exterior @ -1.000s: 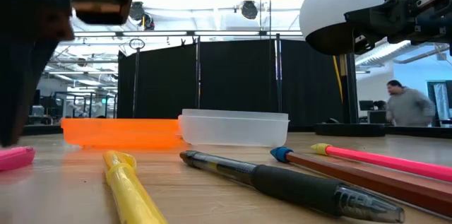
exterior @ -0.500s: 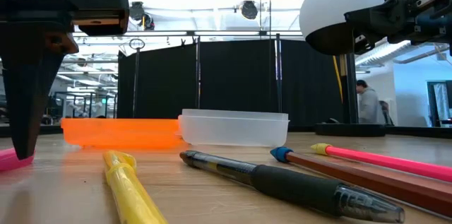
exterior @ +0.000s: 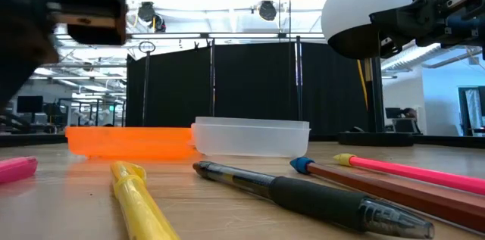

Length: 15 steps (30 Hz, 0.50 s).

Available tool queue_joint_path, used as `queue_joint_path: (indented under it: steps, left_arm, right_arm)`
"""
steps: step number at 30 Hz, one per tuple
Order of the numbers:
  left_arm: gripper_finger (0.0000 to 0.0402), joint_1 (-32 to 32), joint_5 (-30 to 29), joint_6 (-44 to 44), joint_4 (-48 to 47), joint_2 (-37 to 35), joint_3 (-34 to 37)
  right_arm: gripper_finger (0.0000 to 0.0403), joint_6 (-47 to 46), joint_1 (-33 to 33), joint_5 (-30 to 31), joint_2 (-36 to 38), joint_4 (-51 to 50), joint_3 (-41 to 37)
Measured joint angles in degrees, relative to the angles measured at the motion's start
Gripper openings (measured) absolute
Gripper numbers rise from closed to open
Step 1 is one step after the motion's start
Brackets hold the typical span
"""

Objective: Pick & place school supplies into a supply box
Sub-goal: Put the pink pen into the transparent supply box

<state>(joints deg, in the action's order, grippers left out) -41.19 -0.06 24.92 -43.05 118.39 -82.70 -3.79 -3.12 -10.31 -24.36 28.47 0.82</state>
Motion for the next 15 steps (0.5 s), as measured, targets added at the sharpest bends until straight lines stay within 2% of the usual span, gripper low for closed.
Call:
queue_joint_path:
  steps: [2, 11, 15]
  left_arm:
    - [0.0209, 0.6, 2.1, -0.4, 0.1, 0.0, 0.0]
    - [0.0207, 3.6, 4.3, 3.2, 2.9, -0.4, 3.1]
    - [0.0170, 4.0, 5.9, 6.1, 5.3, -0.5, 6.0]
  right_arm:
    - [0.0000, 0.0, 0.0, 0.0, 0.0, 0.0, 0.0]
    - [0.0000, 0.0, 0.0, 0.0, 0.0, 0.0, 0.0]
    - [0.0000, 0.2, 0.0, 0.0, 0.0, 0.0, 0.0]
